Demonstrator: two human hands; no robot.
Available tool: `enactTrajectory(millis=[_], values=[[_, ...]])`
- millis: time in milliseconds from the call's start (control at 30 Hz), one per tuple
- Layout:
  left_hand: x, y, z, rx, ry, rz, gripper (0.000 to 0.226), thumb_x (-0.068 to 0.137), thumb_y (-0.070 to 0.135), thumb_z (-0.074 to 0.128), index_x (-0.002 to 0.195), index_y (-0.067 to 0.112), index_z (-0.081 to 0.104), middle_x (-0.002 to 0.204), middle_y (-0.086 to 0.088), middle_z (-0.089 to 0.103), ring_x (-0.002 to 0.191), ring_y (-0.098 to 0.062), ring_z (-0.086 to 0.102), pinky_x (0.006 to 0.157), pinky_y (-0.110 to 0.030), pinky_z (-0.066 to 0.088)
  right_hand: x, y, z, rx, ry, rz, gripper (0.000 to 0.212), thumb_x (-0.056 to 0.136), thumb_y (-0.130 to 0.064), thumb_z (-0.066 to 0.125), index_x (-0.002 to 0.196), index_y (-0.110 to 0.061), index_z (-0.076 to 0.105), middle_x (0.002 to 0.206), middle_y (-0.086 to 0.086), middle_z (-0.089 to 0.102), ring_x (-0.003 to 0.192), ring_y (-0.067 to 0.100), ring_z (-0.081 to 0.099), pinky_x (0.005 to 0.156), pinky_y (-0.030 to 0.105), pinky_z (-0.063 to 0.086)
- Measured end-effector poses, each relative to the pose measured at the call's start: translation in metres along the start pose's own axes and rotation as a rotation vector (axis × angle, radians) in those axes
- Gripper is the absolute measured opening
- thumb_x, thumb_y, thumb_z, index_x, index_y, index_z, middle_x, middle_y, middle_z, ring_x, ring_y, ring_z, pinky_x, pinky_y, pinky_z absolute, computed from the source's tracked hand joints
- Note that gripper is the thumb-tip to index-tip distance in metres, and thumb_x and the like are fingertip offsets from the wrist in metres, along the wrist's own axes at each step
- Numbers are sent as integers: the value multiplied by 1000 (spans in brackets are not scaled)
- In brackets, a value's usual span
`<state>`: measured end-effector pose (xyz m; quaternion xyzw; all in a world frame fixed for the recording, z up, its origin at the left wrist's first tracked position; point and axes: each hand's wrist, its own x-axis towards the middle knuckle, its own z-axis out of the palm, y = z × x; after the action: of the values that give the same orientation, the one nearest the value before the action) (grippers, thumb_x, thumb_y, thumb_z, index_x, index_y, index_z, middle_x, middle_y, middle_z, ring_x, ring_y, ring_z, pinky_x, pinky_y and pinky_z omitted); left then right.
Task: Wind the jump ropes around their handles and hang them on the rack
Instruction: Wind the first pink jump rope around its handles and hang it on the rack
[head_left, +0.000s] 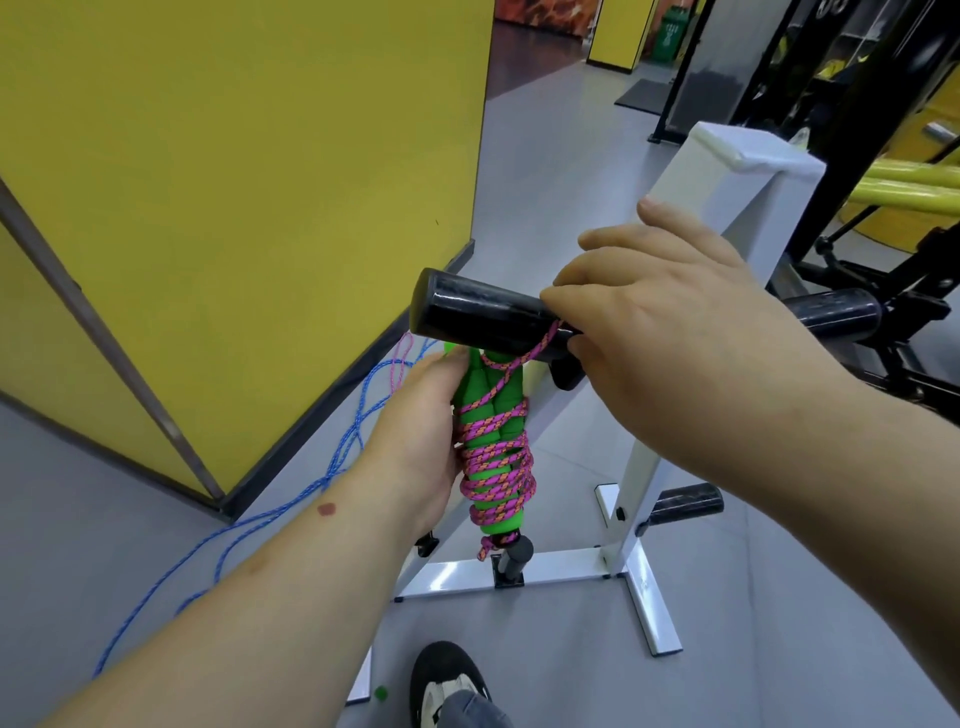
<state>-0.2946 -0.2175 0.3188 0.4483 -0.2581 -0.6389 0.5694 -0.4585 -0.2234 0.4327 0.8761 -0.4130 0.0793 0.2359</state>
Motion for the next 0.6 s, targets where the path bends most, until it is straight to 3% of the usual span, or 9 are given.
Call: enactTrajectory(millis=[67, 133, 233, 333, 533, 600], values=[[-1, 0, -4, 26, 2, 38, 32, 106, 31, 49, 120, 10, 68, 85, -3, 76, 78, -22, 73, 73, -40, 59, -1, -1, -1, 39, 12, -3, 31, 82, -8, 68, 109, -23, 71, 110, -4, 70, 124, 24, 56, 122, 41, 13], [-1, 0, -7, 48, 9, 55, 31, 106, 29, 48, 127, 13, 66, 87, 0, 77, 79, -19, 75, 77, -39, 56, -3, -3, 0, 68, 19, -5, 32, 83, -7, 68, 111, -21, 71, 110, -4, 70, 124, 24, 56, 122, 42, 16], [-2, 0, -7, 88, 23, 70, 28, 106, 28, 50, 125, 14, 65, 95, -4, 78, 83, -22, 75, 74, -38, 60, -6, -4, 3, 99, 36, -11, 33, 83, -6, 67, 113, -19, 71, 110, -2, 70, 122, 25, 58, 122, 43, 20], [-2, -1, -5, 140, 37, 104, 24, 106, 25, 55, 123, 11, 64, 107, -15, 77, 91, -28, 75, 81, -42, 63, -6, -4, 5, 126, 44, -12, 38, 84, -6, 67, 119, -18, 69, 113, -1, 70, 121, 27, 59, 120, 43, 21], [1, -1, -5, 187, 39, 161, 21, 106, 27, 56, 119, 14, 67, 105, -11, 78, 95, -26, 77, 88, -46, 60, -2, -8, 10, 153, 71, -15, 37, 83, -9, 67, 117, -24, 70, 119, 2, 66, 114, 31, 60, 116, 46, 29], [3, 4, -4, 138, 40, 153, 21, 106, 29, 56, 118, 15, 67, 105, -10, 79, 90, -24, 77, 83, -44, 60, 1, -11, 15, 154, 72, -35, 34, 82, -12, 70, 111, -29, 73, 117, 0, 65, 108, 30, 61, 111, 45, 31]])
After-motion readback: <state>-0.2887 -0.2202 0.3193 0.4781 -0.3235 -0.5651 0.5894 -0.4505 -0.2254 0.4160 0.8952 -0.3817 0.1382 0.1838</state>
